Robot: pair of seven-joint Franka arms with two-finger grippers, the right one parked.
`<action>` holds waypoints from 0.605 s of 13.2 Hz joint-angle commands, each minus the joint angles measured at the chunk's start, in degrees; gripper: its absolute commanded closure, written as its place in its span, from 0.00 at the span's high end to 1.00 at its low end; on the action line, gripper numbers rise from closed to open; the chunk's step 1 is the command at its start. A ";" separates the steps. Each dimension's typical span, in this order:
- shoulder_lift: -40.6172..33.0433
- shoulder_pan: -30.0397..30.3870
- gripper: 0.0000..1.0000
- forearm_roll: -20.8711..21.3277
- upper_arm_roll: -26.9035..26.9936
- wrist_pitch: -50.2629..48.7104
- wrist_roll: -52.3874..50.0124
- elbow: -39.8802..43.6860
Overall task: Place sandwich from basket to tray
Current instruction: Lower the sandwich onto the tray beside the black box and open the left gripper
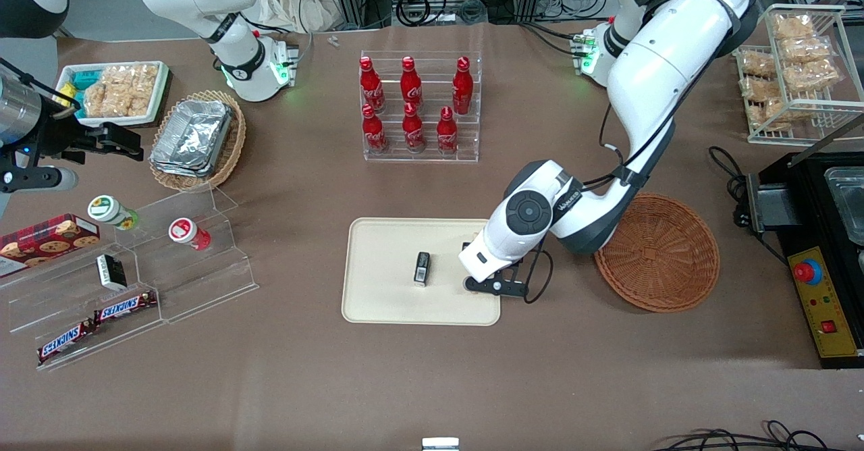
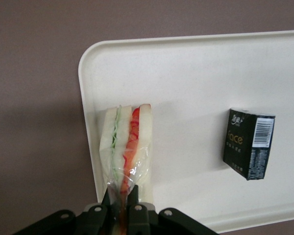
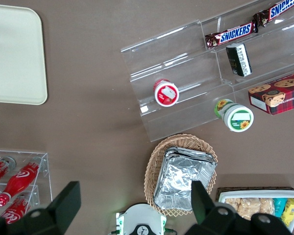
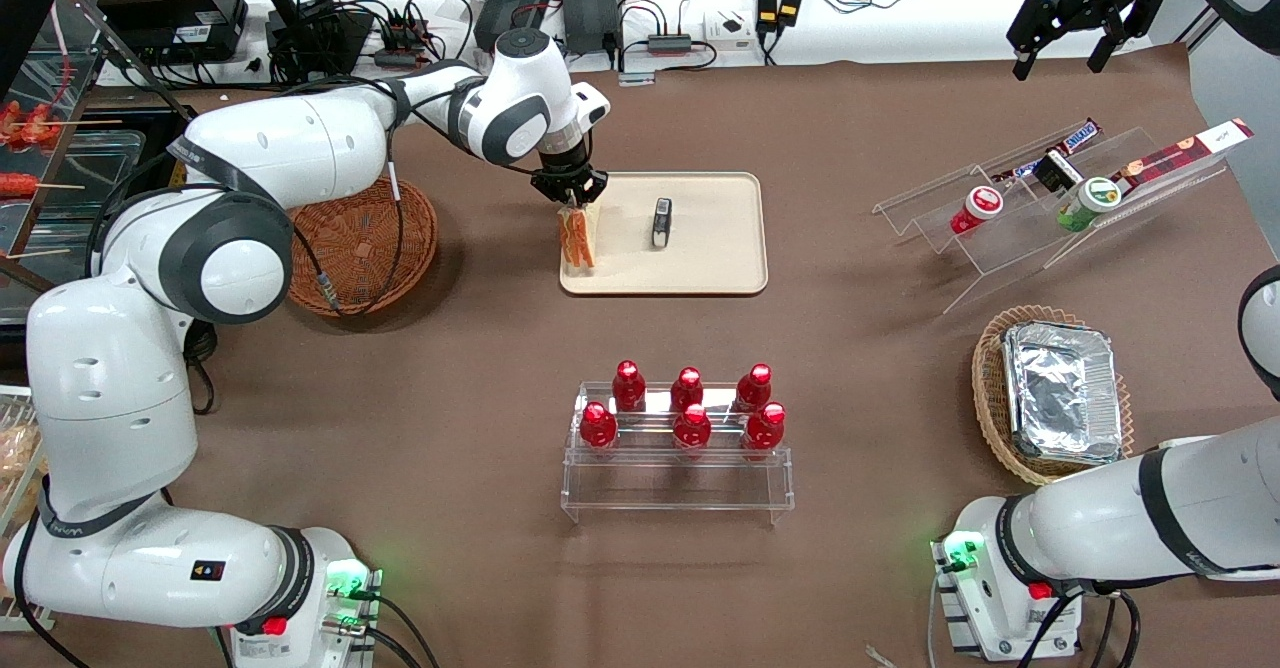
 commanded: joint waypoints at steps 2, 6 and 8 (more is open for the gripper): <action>0.57 -1.62 0.10 1.09 1.10 0.36 -0.87 1.79; 1.27 -1.62 0.98 0.91 1.01 0.36 -3.15 1.53; 1.10 -1.62 0.98 0.30 1.01 0.36 -3.60 1.53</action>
